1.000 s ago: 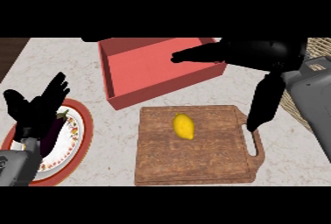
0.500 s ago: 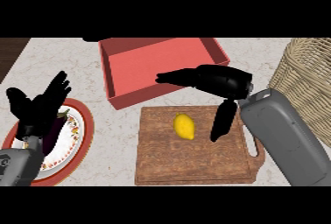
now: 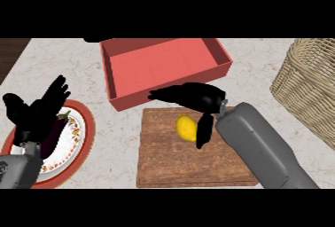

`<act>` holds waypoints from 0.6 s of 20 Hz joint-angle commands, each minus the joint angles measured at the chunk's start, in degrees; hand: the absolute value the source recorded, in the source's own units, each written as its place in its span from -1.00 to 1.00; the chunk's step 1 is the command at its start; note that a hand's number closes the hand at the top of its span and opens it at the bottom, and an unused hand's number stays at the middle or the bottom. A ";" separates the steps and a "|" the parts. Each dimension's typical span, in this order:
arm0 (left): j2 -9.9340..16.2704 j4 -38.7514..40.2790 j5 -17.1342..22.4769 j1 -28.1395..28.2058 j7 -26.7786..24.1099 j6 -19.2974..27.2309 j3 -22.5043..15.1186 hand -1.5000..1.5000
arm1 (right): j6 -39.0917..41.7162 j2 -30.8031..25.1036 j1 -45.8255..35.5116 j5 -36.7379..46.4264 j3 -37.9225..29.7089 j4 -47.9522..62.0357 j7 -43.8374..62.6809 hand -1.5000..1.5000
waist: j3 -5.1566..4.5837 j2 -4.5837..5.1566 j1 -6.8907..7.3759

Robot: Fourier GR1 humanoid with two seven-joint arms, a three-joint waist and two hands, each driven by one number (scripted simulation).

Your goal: Pick the lemon from the cutting board and place it in the basket

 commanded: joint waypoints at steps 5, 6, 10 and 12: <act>-2.30 3.50 -2.31 -1.04 -1.32 -1.23 1.46 0.00 | -1.73 -1.78 2.42 8.39 0.93 5.48 -8.47 -1.00 | 0.00 -0.06 -0.43; -3.73 0.29 -3.50 -0.37 0.45 0.72 0.44 0.00 | 2.17 -0.44 0.26 7.79 -0.52 2.14 -4.08 -1.00 | 0.00 -0.15 -0.44; -2.37 5.12 -3.13 -4.05 -0.86 -2.60 3.73 0.00 | -0.92 1.77 -1.37 10.80 -2.66 9.80 -9.48 -1.00 | 0.00 -0.04 -0.30; -3.10 3.73 -3.89 -3.59 0.26 -2.28 3.49 0.00 | 1.02 3.10 -1.02 11.18 -3.31 8.11 -7.47 -1.00 | -0.01 -0.09 -0.37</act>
